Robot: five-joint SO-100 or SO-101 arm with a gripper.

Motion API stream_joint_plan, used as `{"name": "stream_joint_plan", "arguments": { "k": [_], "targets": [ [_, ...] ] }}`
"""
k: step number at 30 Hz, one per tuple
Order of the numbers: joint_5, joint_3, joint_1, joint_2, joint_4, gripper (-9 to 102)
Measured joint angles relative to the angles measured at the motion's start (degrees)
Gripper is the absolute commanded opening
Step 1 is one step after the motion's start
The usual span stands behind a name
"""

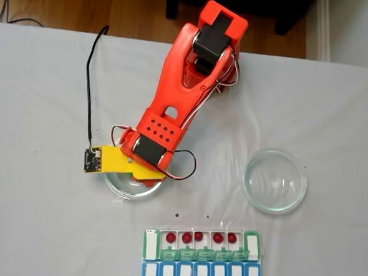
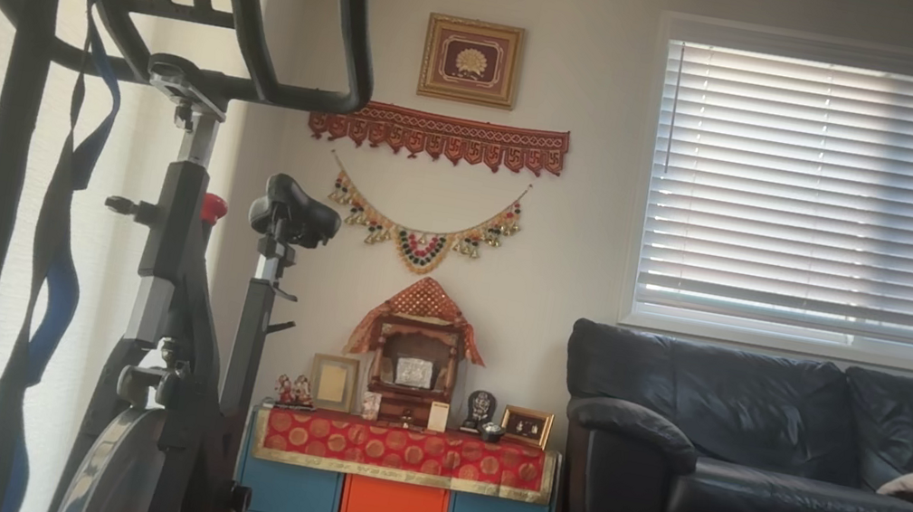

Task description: Sort medicines into box.

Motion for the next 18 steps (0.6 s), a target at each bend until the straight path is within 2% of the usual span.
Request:
{"name": "stream_joint_plan", "arguments": {
  "k": [18],
  "targets": [
    [0.4, 1.1, -1.2, 0.0, -1.2, 14]
  ]
}}
